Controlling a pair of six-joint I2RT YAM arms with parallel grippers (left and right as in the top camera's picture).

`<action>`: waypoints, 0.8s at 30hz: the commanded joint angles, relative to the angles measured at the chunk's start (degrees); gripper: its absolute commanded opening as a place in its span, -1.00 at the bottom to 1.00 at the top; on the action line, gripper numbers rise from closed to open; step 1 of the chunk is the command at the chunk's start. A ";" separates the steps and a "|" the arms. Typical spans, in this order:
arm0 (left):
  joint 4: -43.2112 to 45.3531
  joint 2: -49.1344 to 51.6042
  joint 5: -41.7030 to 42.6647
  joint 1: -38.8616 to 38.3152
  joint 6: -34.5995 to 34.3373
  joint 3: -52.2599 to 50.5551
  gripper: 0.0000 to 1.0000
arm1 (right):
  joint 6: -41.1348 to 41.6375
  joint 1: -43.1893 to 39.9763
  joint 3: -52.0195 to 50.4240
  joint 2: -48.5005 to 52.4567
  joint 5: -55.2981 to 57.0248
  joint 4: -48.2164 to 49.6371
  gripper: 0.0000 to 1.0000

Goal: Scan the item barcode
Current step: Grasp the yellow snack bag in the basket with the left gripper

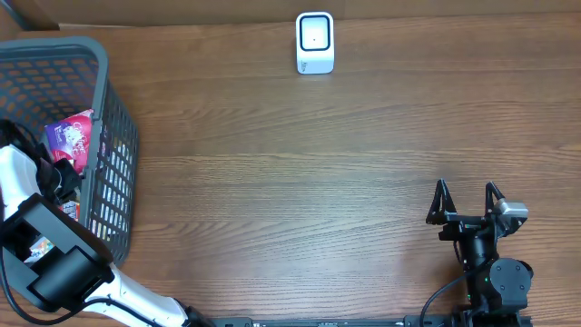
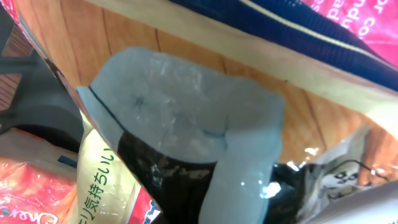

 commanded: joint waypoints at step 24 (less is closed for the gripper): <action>-14.69 -7.43 8.44 -1.90 3.34 16.02 0.99 | -0.04 -0.17 -0.59 -0.57 -0.04 0.42 1.00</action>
